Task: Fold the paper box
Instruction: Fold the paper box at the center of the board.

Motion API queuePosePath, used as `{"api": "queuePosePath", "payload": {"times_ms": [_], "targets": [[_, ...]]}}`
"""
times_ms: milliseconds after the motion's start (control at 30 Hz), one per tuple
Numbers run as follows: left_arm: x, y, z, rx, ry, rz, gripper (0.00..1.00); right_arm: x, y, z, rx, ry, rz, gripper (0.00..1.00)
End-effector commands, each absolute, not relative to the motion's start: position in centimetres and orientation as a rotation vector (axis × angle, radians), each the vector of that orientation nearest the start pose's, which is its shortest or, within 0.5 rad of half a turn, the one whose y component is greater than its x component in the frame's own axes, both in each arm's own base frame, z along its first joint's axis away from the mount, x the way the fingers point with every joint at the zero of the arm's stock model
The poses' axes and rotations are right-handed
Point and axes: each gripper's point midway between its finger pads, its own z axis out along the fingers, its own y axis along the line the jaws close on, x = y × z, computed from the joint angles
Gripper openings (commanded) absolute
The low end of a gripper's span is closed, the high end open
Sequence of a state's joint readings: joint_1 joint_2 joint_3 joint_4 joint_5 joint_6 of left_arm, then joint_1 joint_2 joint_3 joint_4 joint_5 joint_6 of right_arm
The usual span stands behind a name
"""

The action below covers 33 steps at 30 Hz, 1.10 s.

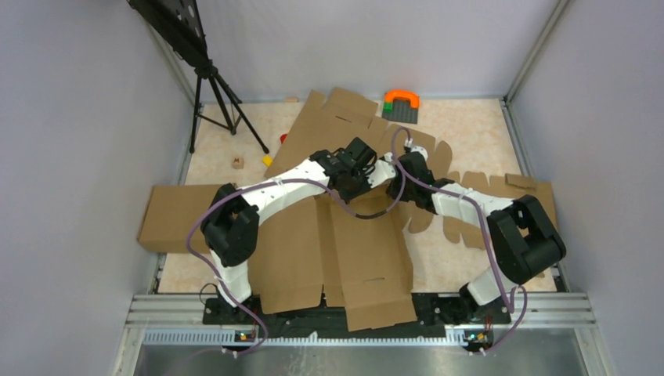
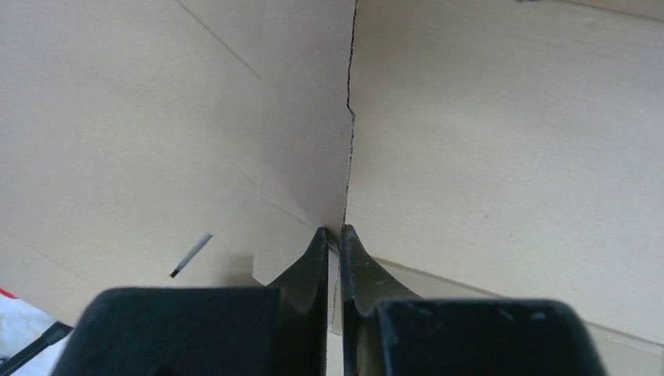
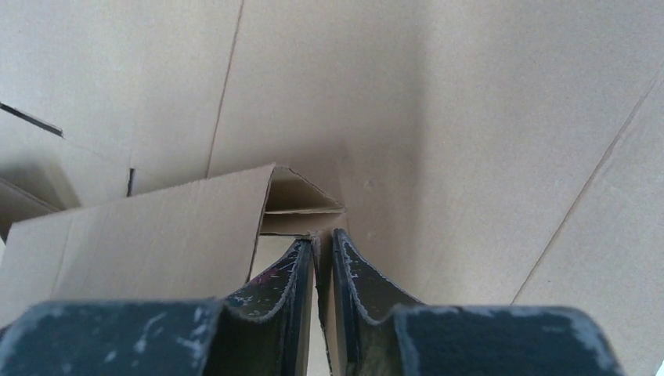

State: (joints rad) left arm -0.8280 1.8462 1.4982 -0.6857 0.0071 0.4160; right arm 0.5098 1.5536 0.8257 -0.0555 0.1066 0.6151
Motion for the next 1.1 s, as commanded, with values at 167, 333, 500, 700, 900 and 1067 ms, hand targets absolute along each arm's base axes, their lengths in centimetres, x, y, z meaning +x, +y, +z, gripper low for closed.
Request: {"api": "queuePosePath", "payload": {"times_ms": [167,333,500,700,900,1067], "targets": [[26.9,-34.1,10.2,1.495,2.228,-0.389,0.04,35.2,21.6,6.4,0.256,2.301,0.584,0.17],[27.0,-34.4,9.7,1.496,2.233,-0.379,0.04,34.7,21.0,6.7,0.261,2.287,0.605,0.28],[27.7,-34.4,9.1,1.485,2.252,-0.334,0.04,33.7,19.6,7.0,0.293,2.296,0.66,0.34],[28.0,-34.5,8.8,1.486,2.255,-0.322,0.04,32.3,18.3,7.0,0.332,2.274,0.691,0.35],[28.3,-34.6,8.8,1.49,2.25,-0.311,0.04,32.0,17.8,9.1,0.325,2.192,0.735,0.45],[28.4,-34.6,8.9,1.496,2.251,-0.303,0.04,31.9,16.2,10.3,0.385,2.127,0.75,0.58]]}}
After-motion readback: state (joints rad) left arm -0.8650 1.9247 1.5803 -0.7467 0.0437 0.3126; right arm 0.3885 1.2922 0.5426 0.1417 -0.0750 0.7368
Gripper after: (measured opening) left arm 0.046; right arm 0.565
